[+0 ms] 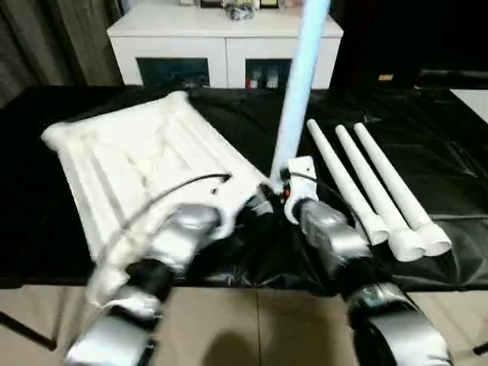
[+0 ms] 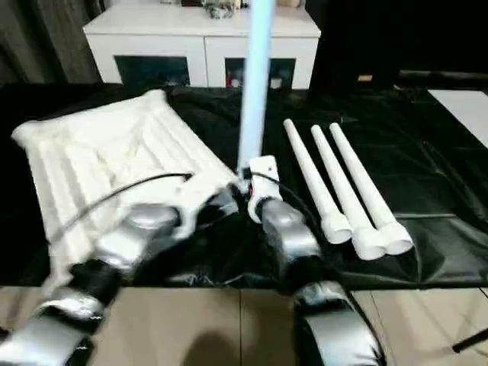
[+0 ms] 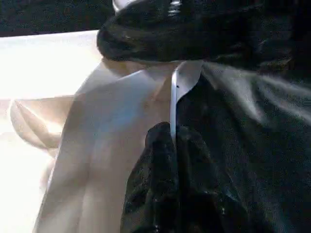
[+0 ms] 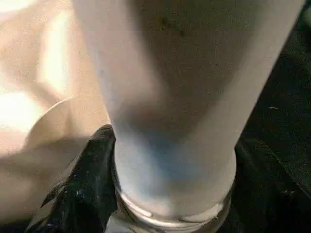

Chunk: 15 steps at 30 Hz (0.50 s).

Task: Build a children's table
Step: Rotate leg to tighten

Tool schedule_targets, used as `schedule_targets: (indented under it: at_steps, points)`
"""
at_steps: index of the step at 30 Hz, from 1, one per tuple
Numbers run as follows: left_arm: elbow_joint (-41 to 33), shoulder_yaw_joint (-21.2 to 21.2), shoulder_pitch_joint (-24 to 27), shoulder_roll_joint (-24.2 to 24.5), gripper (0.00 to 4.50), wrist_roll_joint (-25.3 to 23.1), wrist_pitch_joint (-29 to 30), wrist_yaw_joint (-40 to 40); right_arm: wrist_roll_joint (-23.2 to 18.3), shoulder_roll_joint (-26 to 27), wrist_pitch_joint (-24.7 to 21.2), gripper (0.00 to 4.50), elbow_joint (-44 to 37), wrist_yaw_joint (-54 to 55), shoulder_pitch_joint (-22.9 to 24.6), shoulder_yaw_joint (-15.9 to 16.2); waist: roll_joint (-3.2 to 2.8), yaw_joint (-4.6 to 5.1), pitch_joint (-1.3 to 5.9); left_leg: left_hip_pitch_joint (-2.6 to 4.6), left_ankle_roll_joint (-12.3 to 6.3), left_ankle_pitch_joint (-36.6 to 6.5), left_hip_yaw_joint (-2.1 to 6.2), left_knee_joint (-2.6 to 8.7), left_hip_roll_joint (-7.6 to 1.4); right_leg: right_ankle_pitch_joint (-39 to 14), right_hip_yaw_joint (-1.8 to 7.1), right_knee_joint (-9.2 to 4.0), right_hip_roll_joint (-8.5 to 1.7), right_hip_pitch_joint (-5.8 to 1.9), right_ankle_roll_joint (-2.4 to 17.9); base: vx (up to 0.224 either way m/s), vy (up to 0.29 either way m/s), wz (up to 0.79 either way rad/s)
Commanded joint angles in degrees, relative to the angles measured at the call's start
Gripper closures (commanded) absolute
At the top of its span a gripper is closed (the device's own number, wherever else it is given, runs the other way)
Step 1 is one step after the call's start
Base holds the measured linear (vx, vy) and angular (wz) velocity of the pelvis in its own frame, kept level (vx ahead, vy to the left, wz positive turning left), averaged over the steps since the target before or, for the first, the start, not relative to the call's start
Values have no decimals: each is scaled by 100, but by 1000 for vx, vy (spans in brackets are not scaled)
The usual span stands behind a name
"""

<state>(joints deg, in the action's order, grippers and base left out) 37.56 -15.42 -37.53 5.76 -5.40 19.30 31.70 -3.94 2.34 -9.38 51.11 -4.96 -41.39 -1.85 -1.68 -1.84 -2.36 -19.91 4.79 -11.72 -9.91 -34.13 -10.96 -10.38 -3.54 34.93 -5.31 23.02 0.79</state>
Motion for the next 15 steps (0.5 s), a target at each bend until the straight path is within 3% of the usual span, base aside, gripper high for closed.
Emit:
schedule_targets:
  at_steps: [1,4,5,7,10,11,12,14,15]
  points:
    - [386,392,-38,-66,450,-91,87,-995,-227,293,-121,176,580,448,66,-220,74,0,303,11,-73,-1439,25,436,-103,-2003,203,-532,-248,-213,933,0,0,0]
    - [397,412,-51,-117,450,-88,87,-1087,-204,352,42,176,698,425,-64,-208,53,-14,310,7,-104,-1488,30,441,-110,-1959,192,-531,-252,-207,917,0,0,0]
    - [340,383,-17,-55,450,-117,61,-1010,-301,398,244,176,686,-34,-157,-209,58,-10,313,-16,-123,-1472,39,450,-110,-1888,185,-519,-247,-230,911,0,0,0]
    - [313,396,11,-3,450,-108,19,-929,-348,420,406,120,663,-74,-217,-293,54,-1,312,-42,-171,-1455,41,458,-115,-1778,181,-514,-249,-239,937,0,0,0]
    - [253,355,49,77,450,-98,-51,-770,-314,388,493,104,586,-184,-234,-253,52,-7,324,-42,-227,-1448,38,450,-114,-1686,187,-500,-257,-246,975,0,0,0]
    - [168,304,104,168,450,-74,-107,-591,-254,335,571,84,527,-305,-251,-198,65,38,318,-122,-234,-1368,64,469,-106,-1664,174,-474,-264,-311,964,0,0,0]
    - [80,256,160,240,450,-42,-215,-388,-202,275,588,72,460,-398,-248,-139,48,55,337,-136,-222,-1273,85,471,-114,-1640,156,-471,-266,-324,950,0,0,0]
    - [-126,197,288,383,450,18,-268,-35,-210,149,529,66,258,-722,-209,-64,60,69,336,-62,-273,-1317,52,440,-123,-1543,173,-485,-268,-264,1098,0,0,0]
    - [-241,141,372,479,450,55,-362,231,-201,43,489,66,105,-971,-155,20,58,71,333,-60,-298,-1291,40,438,-123,-1515,181,-486,-264,-255,1129,0,0,0]
